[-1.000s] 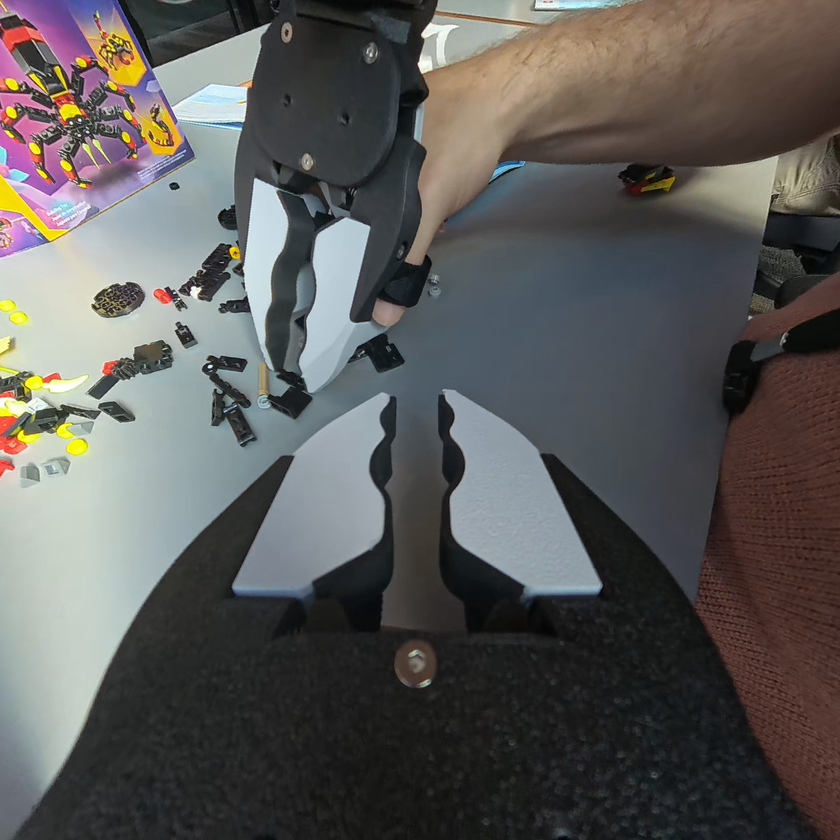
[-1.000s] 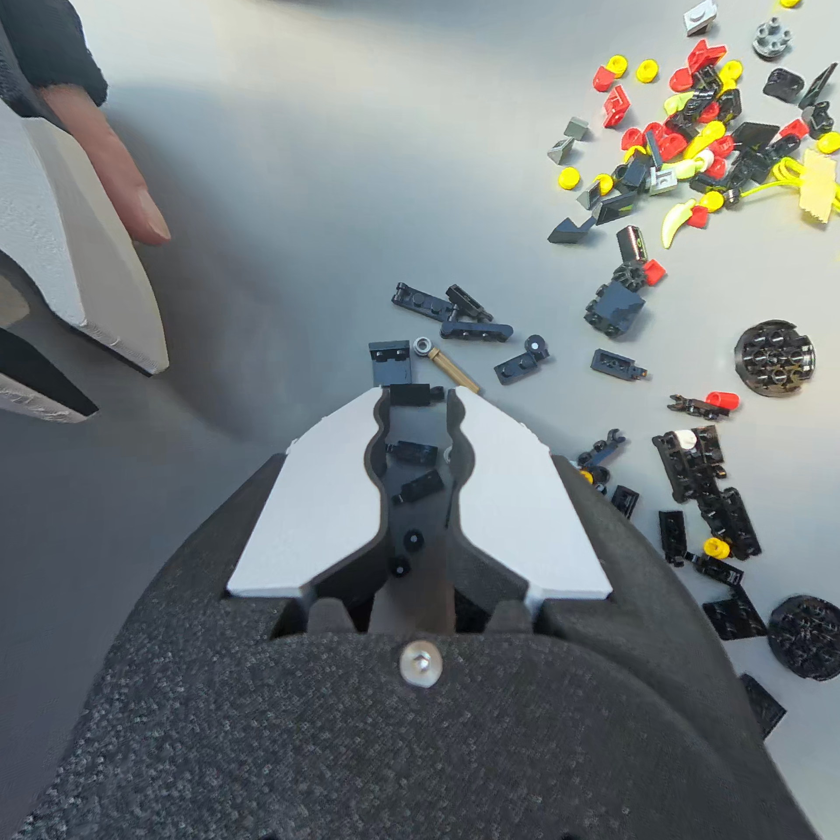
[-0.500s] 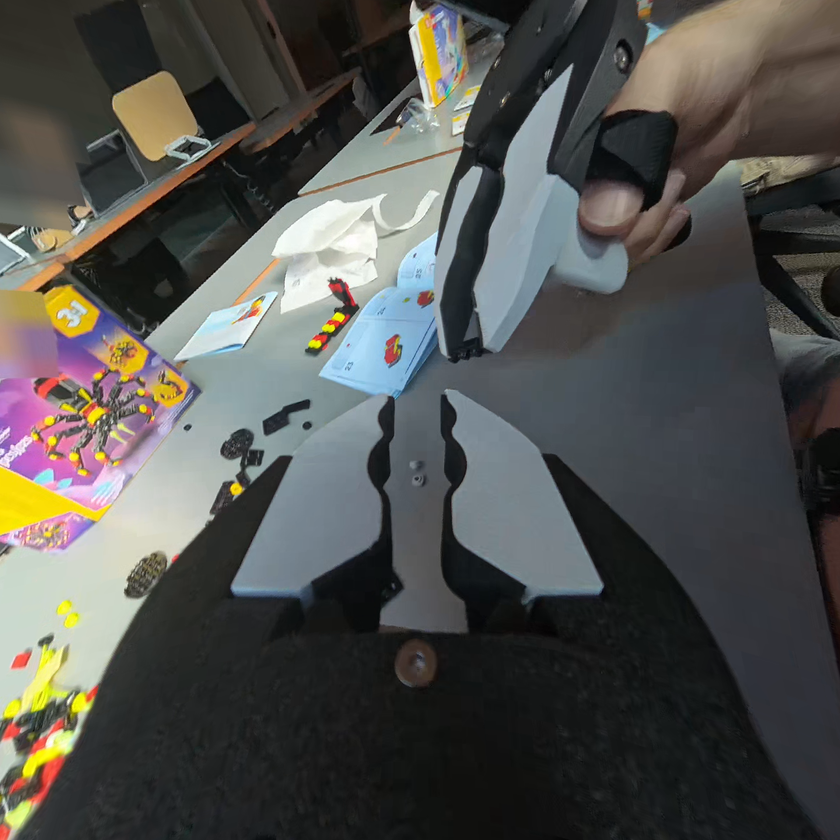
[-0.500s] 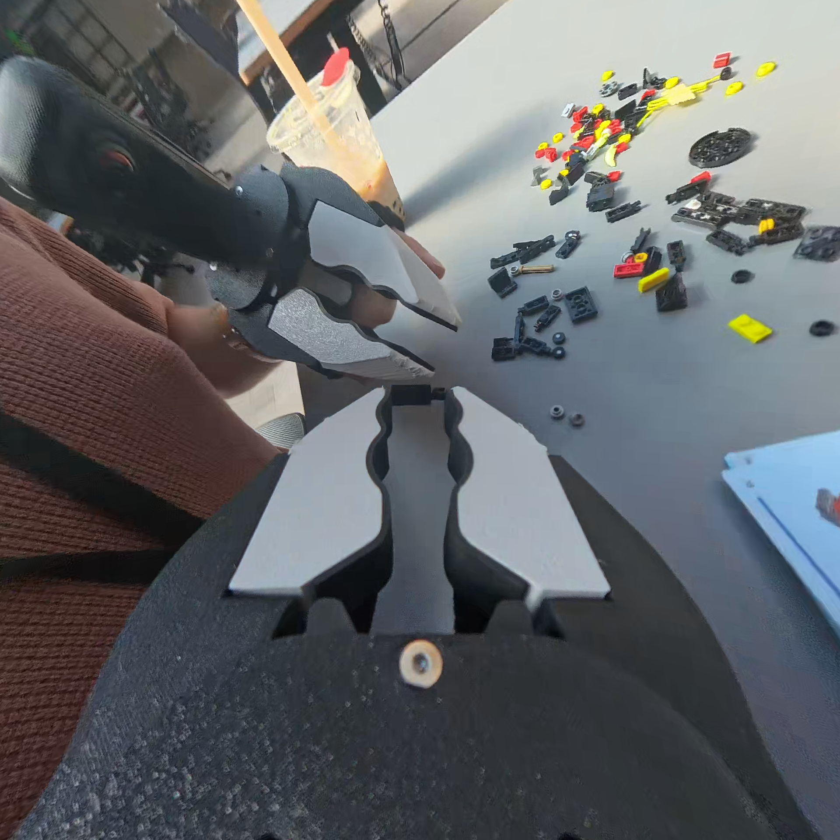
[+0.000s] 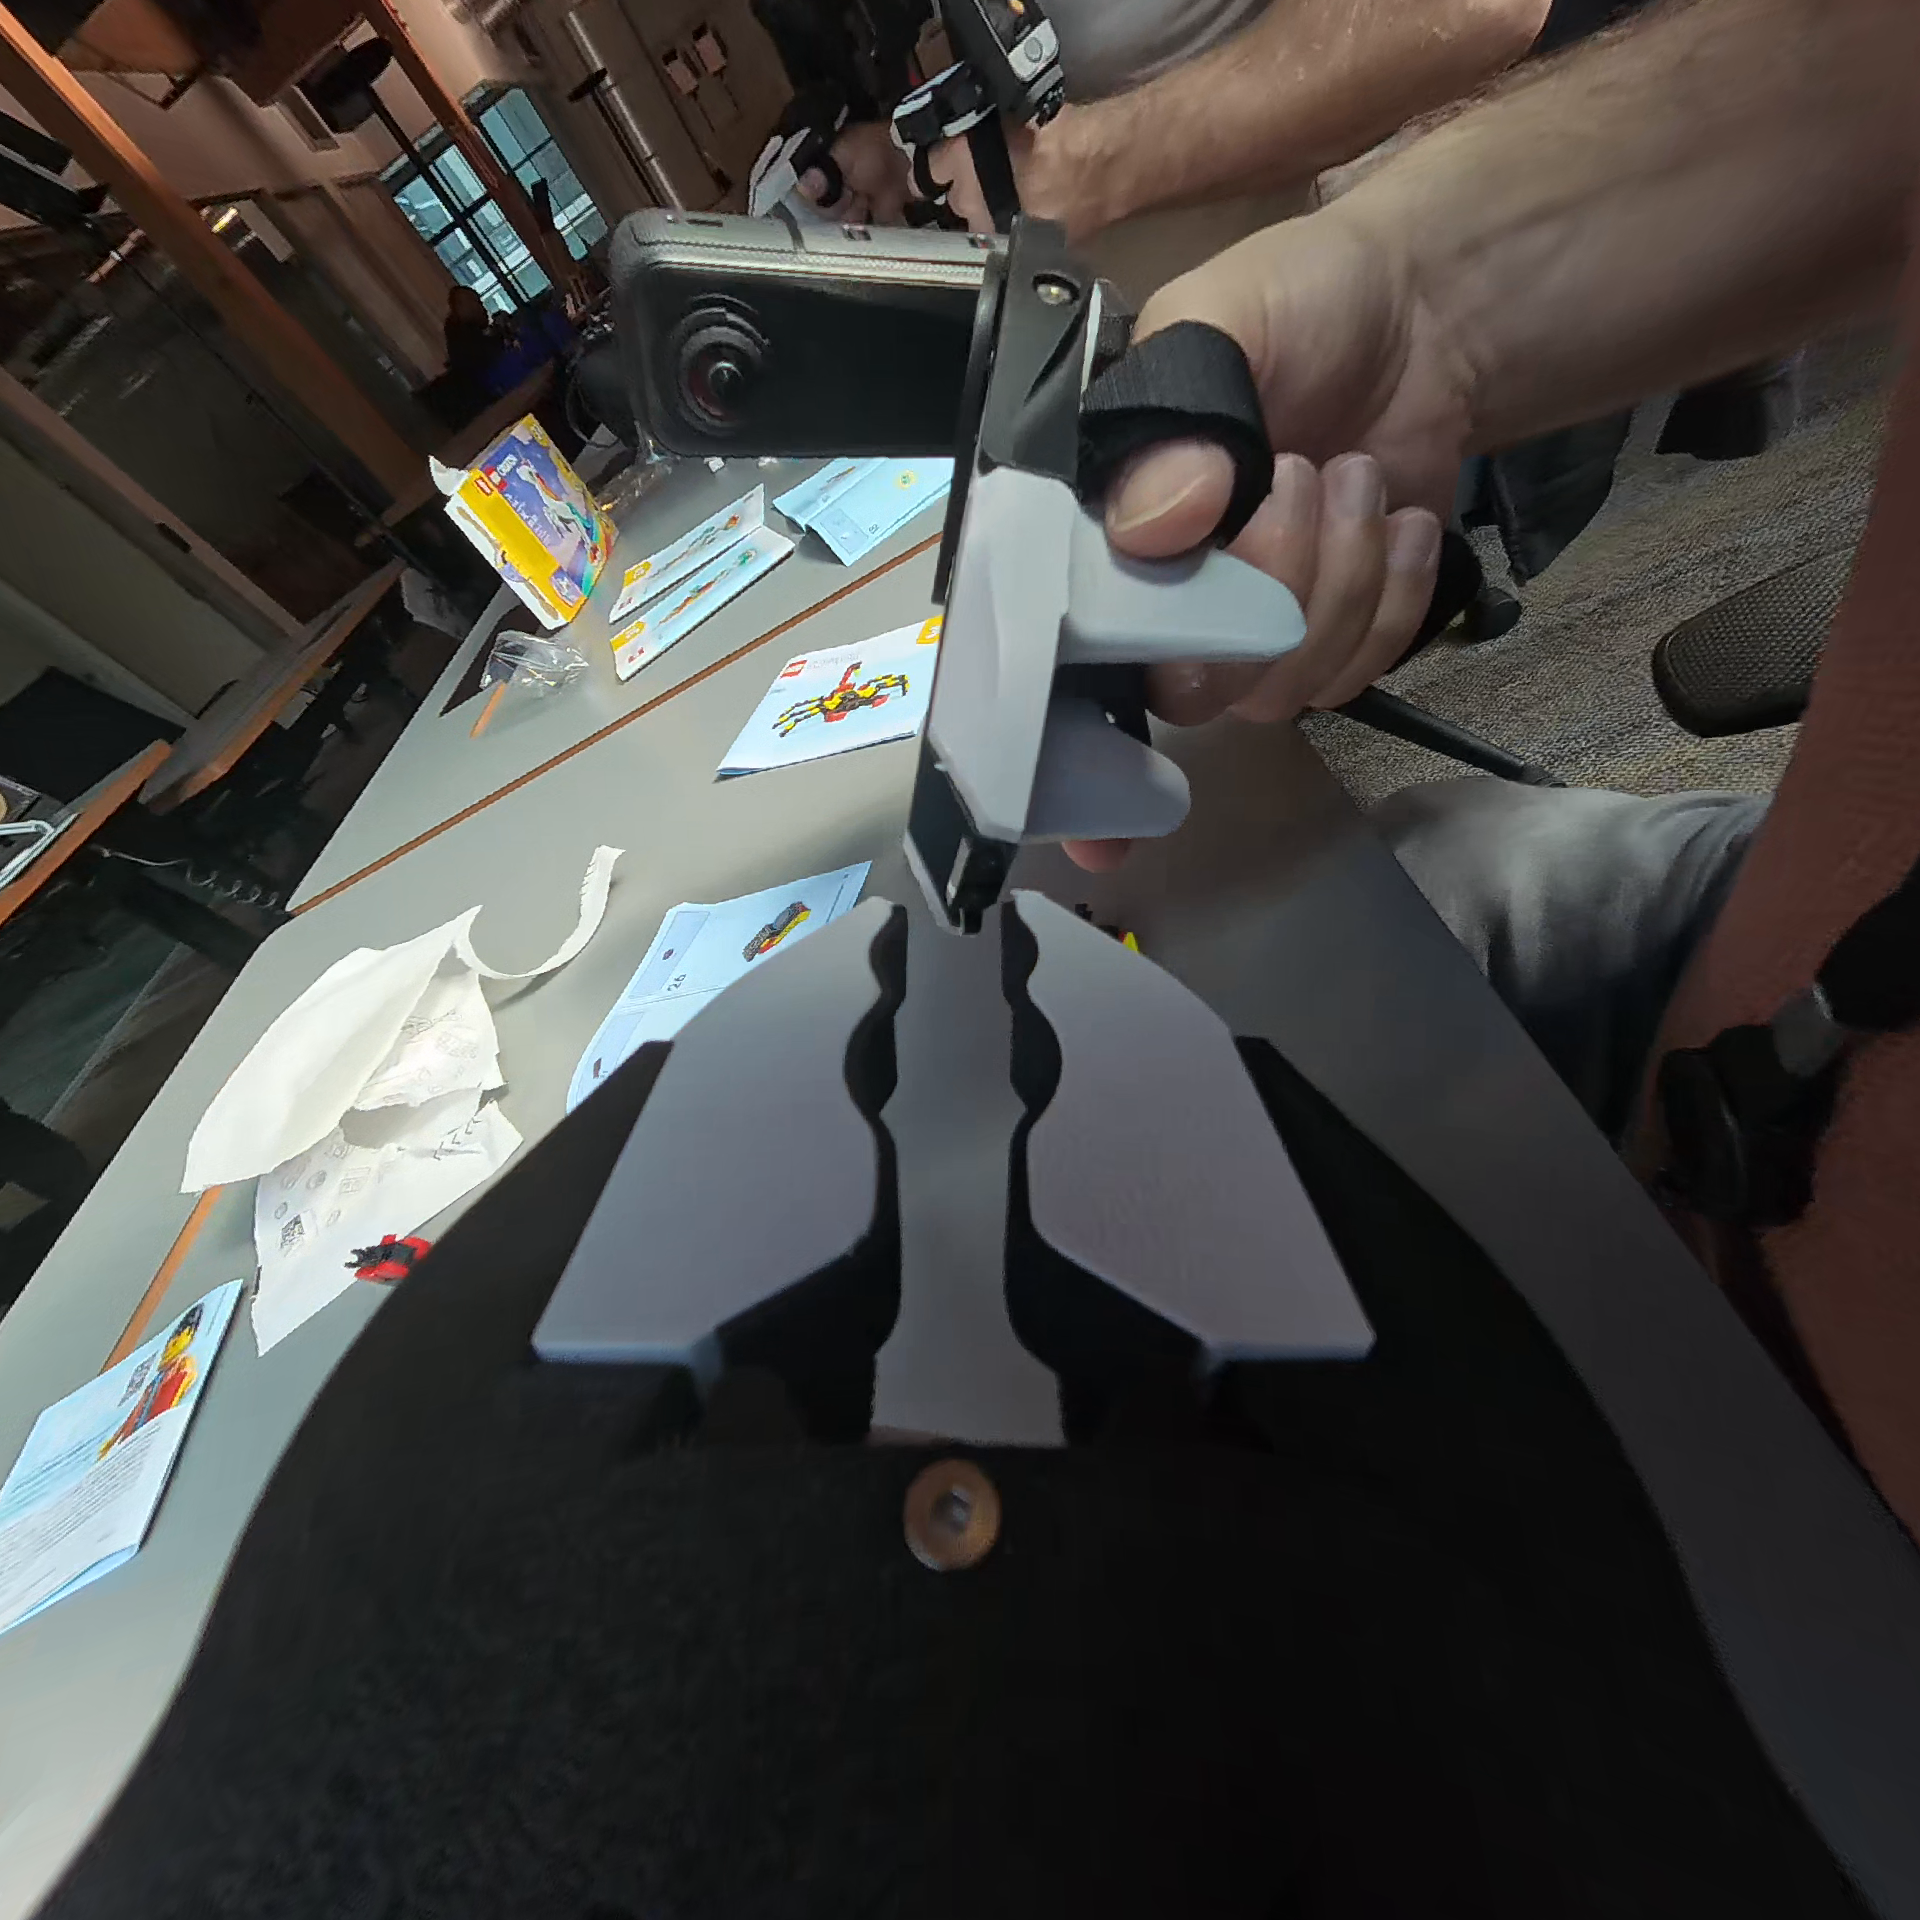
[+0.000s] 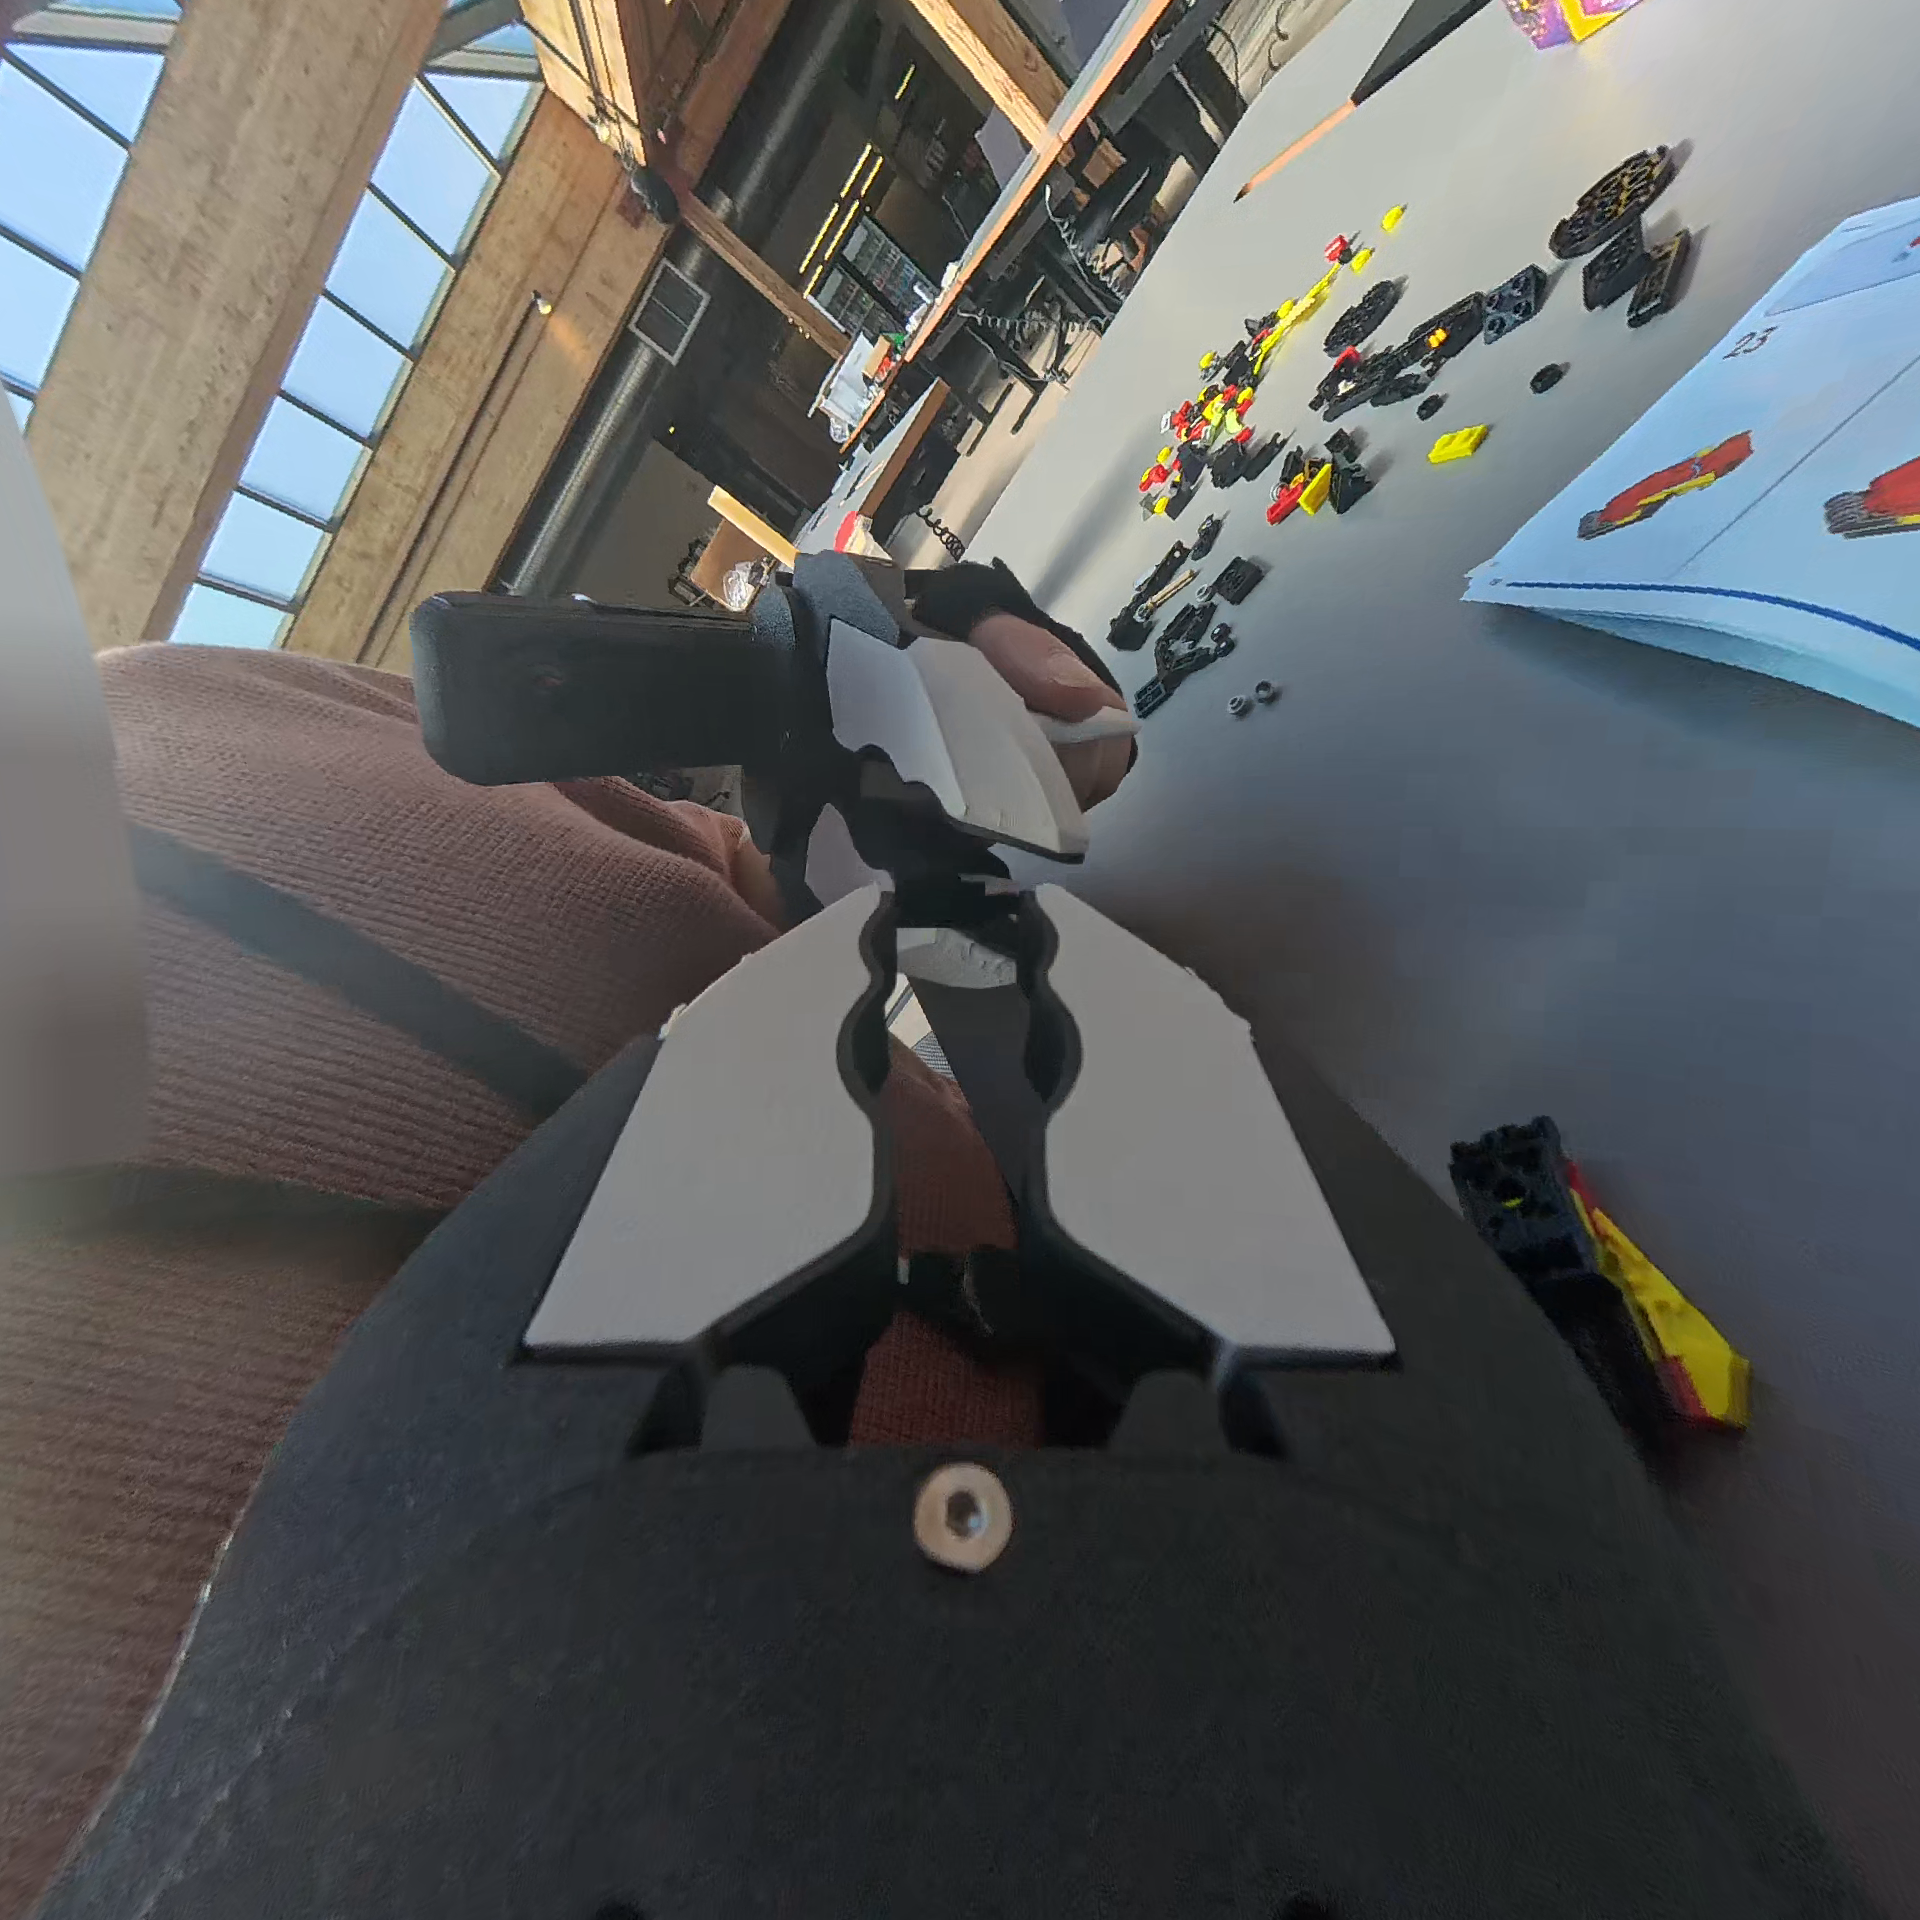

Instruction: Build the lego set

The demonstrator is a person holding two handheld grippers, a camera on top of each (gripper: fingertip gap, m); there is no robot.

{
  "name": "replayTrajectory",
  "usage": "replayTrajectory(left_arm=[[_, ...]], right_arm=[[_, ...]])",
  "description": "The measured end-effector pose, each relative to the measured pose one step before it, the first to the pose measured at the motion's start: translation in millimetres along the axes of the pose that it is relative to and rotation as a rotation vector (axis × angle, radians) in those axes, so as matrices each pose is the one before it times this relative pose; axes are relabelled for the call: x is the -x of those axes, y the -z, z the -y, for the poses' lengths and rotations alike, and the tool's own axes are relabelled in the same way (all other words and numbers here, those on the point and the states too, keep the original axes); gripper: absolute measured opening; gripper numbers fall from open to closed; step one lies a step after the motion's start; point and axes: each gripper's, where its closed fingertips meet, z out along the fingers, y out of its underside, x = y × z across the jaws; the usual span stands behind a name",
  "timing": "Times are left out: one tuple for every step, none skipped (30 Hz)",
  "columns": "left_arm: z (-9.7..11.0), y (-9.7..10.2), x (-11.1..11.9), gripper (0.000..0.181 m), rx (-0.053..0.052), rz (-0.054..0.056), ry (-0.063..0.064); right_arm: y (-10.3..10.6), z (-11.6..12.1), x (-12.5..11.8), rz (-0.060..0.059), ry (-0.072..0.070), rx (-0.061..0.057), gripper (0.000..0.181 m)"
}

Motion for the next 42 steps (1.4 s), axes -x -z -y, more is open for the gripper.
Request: replayTrajectory(left_arm=[[0.67, -5.93, -1.03, 0.013, -0.0027, -0.0203, -0.0079], [1.49, -5.05, -0.20, 0.011, -0.0102, -0.0120, -0.0070], [1.26, -4.29, 0.83, 0.010, -0.0128, -0.0058, -0.0061], [0.33, -3.92, 0.65, 0.009, -0.0073, -0.0120, 0.0058], [-0.31, -4.09, -0.09, 0.009, -0.0043, -0.0200, 0.0192], [-0.51, -3.89, 0.27, 0.008, -0.0043, -0.0144, 0.0187], [0.07, -3.58, 0.72, 0.008, -0.0060, -0.0063, 0.0143], [0.65, -3.16, 0.77, 0.007, -0.0075, -0.0041, 0.0164], [0.86, -2.45, 1.26, 0.006, -0.0084, -0.0044, 0.0230], [1.51, -1.37, 1.65, 0.006, -0.0183, -0.0073, 0.0341], [2.71, 0.05, 2.72, 0.006, -0.0303, -0.0056, 0.0472], [3.59, 1.05, 3.45, 0.006, -0.0394, -0.0040, 0.0565], [3.86, 1.31, 1.73, 0.006, -0.0411, -0.0171, 0.0602], [4.63, 1.51, 0.82, 0.006, -0.0444, -0.0213, 0.0568], [5.30, 1.60, 1.13, 0.006, -0.0482, -0.0144, 0.0470], [4.83, 1.27, 0.56, 0.006, -0.0417, -0.0129, 0.0350], [4.25, 1.04, -0.07, 0.006, -0.0371, -0.0143, 0.0284], [3.47, 0.58, -0.67, 0.006, -0.0310, -0.0183, 0.0319], [2.08, 0.08, -0.58, 0.006, -0.0226, -0.0189, 0.0433], [1.57, -0.09, -0.25, 0.006, -0.0208, -0.0207, 0.0596], [1.05, -0.13, -1.66, 0.006, -0.0170, -0.0342, 0.0678], [-0.50, -0.32, -2.92, 0.006, -0.0036, -0.0437, 0.0696], [-0.12, -0.26, -2.38, 0.006, -0.0072, -0.0377, 0.0662], [0.92, -0.28, -2.13, 0.006, -0.0139, -0.0358, 0.0737], [1.21, -0.57, -0.91, 0.006, -0.0144, -0.0314, 0.0878], [2.24, -0.55, -0.77, 0.006, -0.0198, -0.0299, 0.0799], [2.80, -0.42, -2.27, 0.006, -0.0238, -0.0341, 0.0578], [1.34, -0.58, -0.12, 0.006, -0.0131, -0.0152, 0.0445], [-0.48, -0.63, 2.22, 0.006, -0.0002, 0.0056, 0.0298], [-1.46, -0.58, 2.36, 0.006, 0.0048, 0.0094, 0.0181], [-1.49, -0.39, 1.34, 0.006, 0.0045, 0.0042, 0.0170], [-0.53, -0.28, 0.31, 0.006, -0.0027, -0.0028, 0.0189], [1.04, 0.14, 0.60, 0.006, -0.0115, -0.0013, 0.0218], [0.34, 0.27, 1.39, 0.006, -0.0061, 0.0039, 0.0169], [-0.41, 0.09, 0.87, 0.006, -0.0013, 0.0003, 0.0105], [-0.95, -0.48, -0.71, 0.006, 0.0008, -0.0095, 0.0111], [-1.29, -0.88, -1.03, 0.006, 0.0037, -0.0128, 0.0161], [0.25, -0.19, -0.27, 0.006, -0.0058, -0.0081, 0.0114], [0.77, 0.23, -0.07, 0.006, -0.0063, -0.0061, 0.0070], [-0.18, 0.23, 0.87, 0.006, 0.0008, 0.0003, 0.0063], [-0.51, 0.10, 1.09, 0.007, 0.0020, 0.0016, 0.0088], [-0.31, -0.07, 0.47, 0.007, -0.0017, -0.0048, 0.0171]], right_arm=[[4.07, -0.82, -3.68, -0.0158, 0.0014, -0.0012, 0.021], [4.78, 1.24, -0.96, 0.0076, -0.0140, -0.0149, 0.022], [4.99, 1.93, -0.68, 0.0146, -0.0259, -0.0167, 0.022], [4.50, 1.11, -1.41, 0.0084, -0.0163, -0.0127, 0.022], [3.75, 0.17, -1.92, 0.0015, -0.0040, -0.0079, 0.022], [3.66, 0.53, -1.14, 0.0016, 0.0008, -0.0090, 0.024], [3.85, 1.16, 0.03, 0.0054, 0.0101, -0.0096, 0.028], [4.19, 1.00, -0.50, -0.0032, 0.0325, -0.0043, 0.029], [4.82, 1.48, -1.77, -0.0182, 0.0570, -0.0085, 0.029], [6.05, 4.05, -3.04, -0.0318, 0.0674, -0.0269, 0.030], [6.44, 3.83, -2.00, -0.0246, 0.0680, -0.0265, 0.030], [5.29, 2.50, -3.10, -0.0300, 0.0553, -0.0145, 0.029], [3.34, 1.73, -3.52, -0.0387, 0.0675, -0.0088, 0.028], [1.85, 1.98, -1.59, -0.0341, 0.0855, -0.0141, 0.026], [0.14, 1.72, 0.69, -0.0207, 0.0738, -0.0122, 0.025], [-1.56, 2.03, 3.51, 0.0053, 0.0392, -0.0108, 0.023], [-2.59, 2.64, 5.19, 0.0269, 0.0049, -0.0125, 0.023], [-2.32, 4.03, 2.50, 0.0119, 0.0050, -0.0222, 0.022], [-0.48, 6.11, -2.41, -0.0350, 0.0497, -0.0404, 0.019], [1.25, 6.68, -1.92, -0.0476, 0.1002, -0.0422, 0.015], [1.56, 5.92, -2.02, -0.0551, 0.1200, -0.0260, 0.011], [0.48, 3.48, -0.44, -0.0425, 0.1222, -0.0023, 0.009], [-1.07, 0.78, 1.71, -0.0149, 0.0999, 0.0153, 0.009], [-2.60, -2.89, 3.72, 0.0119, 0.0788, 0.0363, 0.010], [-2.80, -3.35, 4.76, 0.0238, 0.0662, 0.0318, 0.012], [-2.14, -1.84, 3.91, 0.0171, 0.0616, 0.0165, 0.015], [-1.31, 0.43, 1.05, -0.0013, 0.0498, -0.0027, 0.016], [-0.94, 0.72, 0.10, -0.0036, 0.0436, -0.0040, 0.016], [-0.89, 1.06, -1.91, -0.0148, 0.0352, -0.0024, 0.016], [-1.06, 1.02, -1.90, -0.0168, 0.0418, 0.0026, 0.016], [-1.07, 1.49, -1.74, -0.0212, 0.0505, 0.0007, 0.016], [-1.15, 0.73, -2.55, -0.0290, 0.0516, 0.0049, 0.016], [-1.62, -0.84, 0.06, -0.0092, 0.0378, 0.0091, 0.016], [-1.99, -1.73, 1.59, 0.0029, 0.0198, 0.0114, 0.016], [-1.86, -1.92, 2.52, 0.0079, 0.0123, 0.0090, 0.016], [-2.03, -2.59, 1.96, 0.0035, 0.0129, 0.0112, 0.017], [-1.87, -3.18, 0.57, -0.0080, 0.0176, 0.0173, 0.016], [-0.56, -0.04, 1.58, 0.0012, 0.0109, -0.0016, 0.013], [-0.17, 0.62, 0.18, -0.0033, -0.0107, -0.0058, 0.011], [-0.07, -0.92, 0.12, 0.0014, -0.0093, 0.0017, 0.011], [0.29, -1.27, 0.49, 0.0028, 0.0018, 0.0025, 0.011], [0.28, -0.78, 0.35, -0.0014, 0.0018, 0.0011, 0.011]])
